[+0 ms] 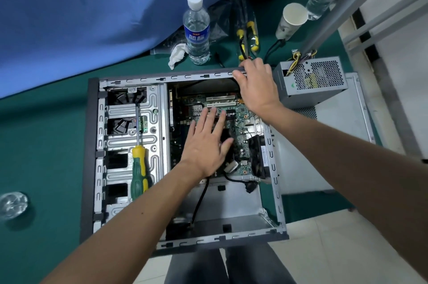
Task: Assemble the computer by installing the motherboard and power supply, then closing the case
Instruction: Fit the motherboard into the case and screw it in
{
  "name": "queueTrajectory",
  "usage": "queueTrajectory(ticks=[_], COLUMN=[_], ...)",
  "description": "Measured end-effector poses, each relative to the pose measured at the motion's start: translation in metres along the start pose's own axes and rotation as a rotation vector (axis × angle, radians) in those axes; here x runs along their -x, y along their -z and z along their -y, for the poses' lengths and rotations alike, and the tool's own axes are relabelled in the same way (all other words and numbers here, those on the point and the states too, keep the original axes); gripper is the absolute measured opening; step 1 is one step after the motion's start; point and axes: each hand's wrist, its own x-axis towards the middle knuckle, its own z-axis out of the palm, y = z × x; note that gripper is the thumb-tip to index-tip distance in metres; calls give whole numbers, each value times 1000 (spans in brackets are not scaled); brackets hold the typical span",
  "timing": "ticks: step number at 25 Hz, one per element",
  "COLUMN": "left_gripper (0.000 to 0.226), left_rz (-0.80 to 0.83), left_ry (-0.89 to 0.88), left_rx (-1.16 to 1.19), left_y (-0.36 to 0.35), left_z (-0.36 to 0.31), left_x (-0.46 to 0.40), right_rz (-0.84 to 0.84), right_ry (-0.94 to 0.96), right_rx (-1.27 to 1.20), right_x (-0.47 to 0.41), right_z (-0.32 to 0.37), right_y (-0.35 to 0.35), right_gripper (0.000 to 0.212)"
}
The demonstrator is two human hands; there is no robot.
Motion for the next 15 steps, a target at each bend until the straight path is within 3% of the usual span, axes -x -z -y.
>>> queueTrajectory(ticks=[15], left_gripper=[57], left_rz=[-92], left_ry=[38], left_rx=[-120], left_y=[-35], left_z=[-6], left_x=[-29], right_rz=[0], right_ry=[3], right_rx=[35], right_x=[-1], right_z=[-1], right_y=[-2], right_gripper=[40])
